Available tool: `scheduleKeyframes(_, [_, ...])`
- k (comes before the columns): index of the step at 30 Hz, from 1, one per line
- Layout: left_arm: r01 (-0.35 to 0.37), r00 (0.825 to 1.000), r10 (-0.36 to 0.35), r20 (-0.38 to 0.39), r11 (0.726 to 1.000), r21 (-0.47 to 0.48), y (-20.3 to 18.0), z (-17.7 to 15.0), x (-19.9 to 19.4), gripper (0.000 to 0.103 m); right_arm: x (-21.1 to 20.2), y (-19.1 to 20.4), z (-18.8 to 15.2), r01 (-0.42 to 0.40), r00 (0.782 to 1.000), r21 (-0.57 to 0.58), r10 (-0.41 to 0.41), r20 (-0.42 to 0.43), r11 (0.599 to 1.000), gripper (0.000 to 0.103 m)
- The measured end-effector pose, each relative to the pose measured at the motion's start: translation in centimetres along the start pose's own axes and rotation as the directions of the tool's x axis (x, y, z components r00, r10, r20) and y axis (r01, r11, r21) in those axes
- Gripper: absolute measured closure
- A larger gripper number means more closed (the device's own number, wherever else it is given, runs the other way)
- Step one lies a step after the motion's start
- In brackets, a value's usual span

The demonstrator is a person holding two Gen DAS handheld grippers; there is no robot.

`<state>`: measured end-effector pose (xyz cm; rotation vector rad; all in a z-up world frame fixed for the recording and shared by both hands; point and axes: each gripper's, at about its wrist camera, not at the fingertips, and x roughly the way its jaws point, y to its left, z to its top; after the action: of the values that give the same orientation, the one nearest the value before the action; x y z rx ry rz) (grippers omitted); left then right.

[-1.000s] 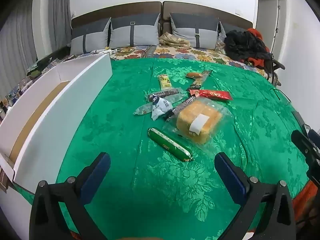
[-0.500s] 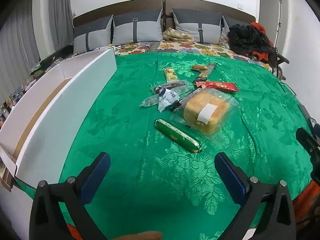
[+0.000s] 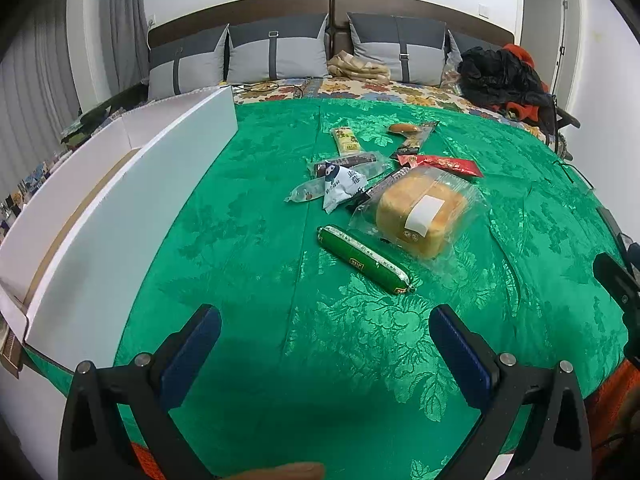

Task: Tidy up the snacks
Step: 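Move the left tool toward the green cylindrical sausage pack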

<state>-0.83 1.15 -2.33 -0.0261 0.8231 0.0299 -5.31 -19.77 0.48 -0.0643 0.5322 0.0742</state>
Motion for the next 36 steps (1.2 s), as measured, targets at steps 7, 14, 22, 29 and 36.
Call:
scheduleKeyframes(7, [0.015, 1.000, -0.015, 0.009, 1.000, 0.004, 0.2, -0.5, 0.3, 0.000, 0.4, 0.3, -0.2, -0.003, 1.000, -0.009, 0.003, -0.007, 1.000, 0.007])
scheduleKeyframes(14, [0.007, 1.000, -0.007, -0.002, 1.000, 0.023, -0.3, -0.9, 0.7, 0.000, 0.7, -0.1, -0.5, -0.009, 1.000, 0.005, 0.009, -0.013, 1.000, 0.007])
scheduleKeyframes(22, [-0.001, 1.000, 0.002, -0.022, 0.999, 0.041, -0.6, -1.4, 1.1, 0.000, 0.9, -0.9, -0.7, -0.011, 1.000, 0.035, 0.012, -0.020, 0.999, 0.007])
scheduleKeyframes(29, [-0.003, 0.999, 0.004, -0.032, 0.999, 0.046, -0.6, -1.7, 1.5, 0.000, 0.9, -1.0, -0.7, -0.014, 1.000, 0.039, 0.015, -0.022, 0.999, 0.007])
scheduleKeyframes(36, [-0.003, 0.999, 0.005, -0.047, 0.999, 0.046, -0.6, -2.0, 1.8, 0.000, 1.3, -1.2, -0.8, -0.018, 0.999, 0.041, 0.019, -0.031, 0.999, 0.007])
